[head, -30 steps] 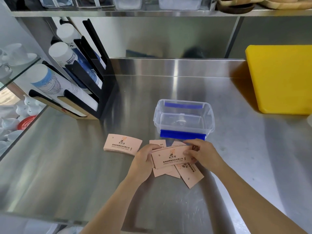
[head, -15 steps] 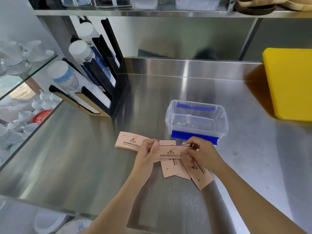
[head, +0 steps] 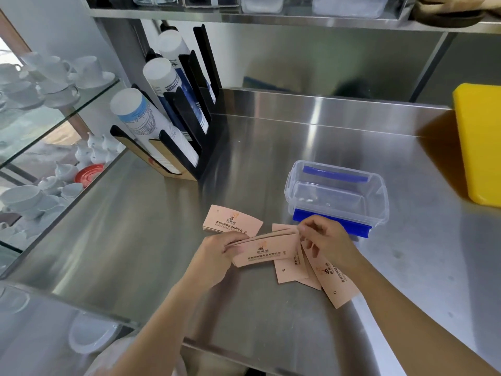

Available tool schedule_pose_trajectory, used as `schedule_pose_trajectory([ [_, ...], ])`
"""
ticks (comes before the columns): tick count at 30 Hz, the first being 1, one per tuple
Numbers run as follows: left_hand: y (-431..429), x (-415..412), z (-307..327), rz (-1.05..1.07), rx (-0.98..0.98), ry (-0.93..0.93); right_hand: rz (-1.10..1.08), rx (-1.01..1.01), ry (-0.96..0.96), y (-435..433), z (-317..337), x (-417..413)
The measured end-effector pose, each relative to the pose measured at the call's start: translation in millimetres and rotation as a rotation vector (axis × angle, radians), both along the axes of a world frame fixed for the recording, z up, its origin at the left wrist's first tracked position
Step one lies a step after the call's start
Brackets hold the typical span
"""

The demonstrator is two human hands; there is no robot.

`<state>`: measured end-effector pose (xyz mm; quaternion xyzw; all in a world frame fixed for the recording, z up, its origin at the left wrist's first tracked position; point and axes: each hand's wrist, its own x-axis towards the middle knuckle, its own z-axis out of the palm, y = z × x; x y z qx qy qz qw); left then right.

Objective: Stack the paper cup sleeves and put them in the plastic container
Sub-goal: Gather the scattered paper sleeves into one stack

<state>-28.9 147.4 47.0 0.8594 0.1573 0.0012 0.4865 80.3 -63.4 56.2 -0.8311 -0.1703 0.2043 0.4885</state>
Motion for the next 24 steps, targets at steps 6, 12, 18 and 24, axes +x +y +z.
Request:
schedule_pose_trajectory([
  [6, 15.9, -11.8, 1.9, 0.012, 0.043, -0.011, 0.322, -0.523, -0.093, 22.1, -3.6, 6.7],
  [12, 13.3, -16.9, -3.2, 0.071, 0.037, -0.006, 0.370, -0.729, -0.146, 38.0, -0.1, 14.1],
  [18, 16.1, -15.9, -7.4, 0.188, -0.035, -0.029, 0.318, -0.570, -0.048, 17.1, 9.7, 21.6],
  [24, 4.1, -2.6, -8.0, 0.187, -0.058, -0.012, 0.056, -0.260, -0.008, -7.4, 25.2, 28.4],
])
